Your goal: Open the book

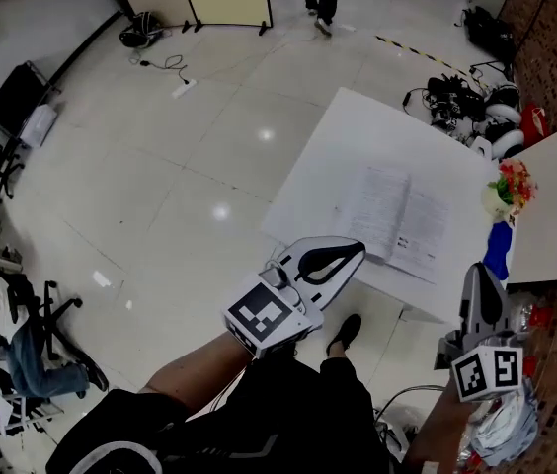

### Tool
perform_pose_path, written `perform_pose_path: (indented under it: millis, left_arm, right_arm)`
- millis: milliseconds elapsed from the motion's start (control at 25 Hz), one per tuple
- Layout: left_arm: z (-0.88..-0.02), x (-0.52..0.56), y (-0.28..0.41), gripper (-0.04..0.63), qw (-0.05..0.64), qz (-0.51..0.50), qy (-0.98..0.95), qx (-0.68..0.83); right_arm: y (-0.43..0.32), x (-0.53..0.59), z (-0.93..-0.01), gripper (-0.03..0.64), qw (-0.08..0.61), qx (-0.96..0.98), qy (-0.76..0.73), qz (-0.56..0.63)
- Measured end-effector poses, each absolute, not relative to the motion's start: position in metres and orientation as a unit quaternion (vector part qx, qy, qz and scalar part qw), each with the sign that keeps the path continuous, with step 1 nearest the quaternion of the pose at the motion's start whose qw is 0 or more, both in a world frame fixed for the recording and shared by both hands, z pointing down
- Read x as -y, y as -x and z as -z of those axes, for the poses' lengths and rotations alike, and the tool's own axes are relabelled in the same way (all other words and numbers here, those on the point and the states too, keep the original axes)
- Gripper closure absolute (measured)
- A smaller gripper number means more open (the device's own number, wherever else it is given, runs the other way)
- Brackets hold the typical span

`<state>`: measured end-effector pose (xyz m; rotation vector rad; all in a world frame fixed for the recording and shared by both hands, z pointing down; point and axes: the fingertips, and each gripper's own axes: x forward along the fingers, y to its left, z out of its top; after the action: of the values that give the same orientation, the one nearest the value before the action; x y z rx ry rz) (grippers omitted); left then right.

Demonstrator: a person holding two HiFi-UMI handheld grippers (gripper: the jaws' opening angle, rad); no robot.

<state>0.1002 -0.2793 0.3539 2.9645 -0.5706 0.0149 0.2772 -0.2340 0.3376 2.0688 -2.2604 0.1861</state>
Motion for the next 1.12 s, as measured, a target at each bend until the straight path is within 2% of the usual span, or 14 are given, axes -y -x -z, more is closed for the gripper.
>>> perform_pose_path:
  millis: [160,480,760,1120]
  left_arm:
    - [-0.349,0.253,-0.081,0.600,0.072,0.005,-0.978,0.194]
    - [-0.338,0.156,-0.091,0.600,0.052,-0.015,-0.977,0.207]
    - [-0.341,0.054,-0.104,0.600,0.076,-0.020,-0.964,0.252]
    - [-0.335,-0.027,-0.037,0.600,0.068,-0.020,-0.964,0.255]
  right_arm:
    - [-0.256,0.197,-0.324,0.614,0.025,0.733,-0.678,-0.055]
    - [-0.265,0.098,-0.308,0.614,0.012,0.732,-0.681,-0.021]
    - [-0.281,0.006,-0.317,0.614,0.008,0.760,-0.649,-0.026]
    - [-0.212,-0.065,-0.315,0.614,0.000,0.772,-0.635,-0.025]
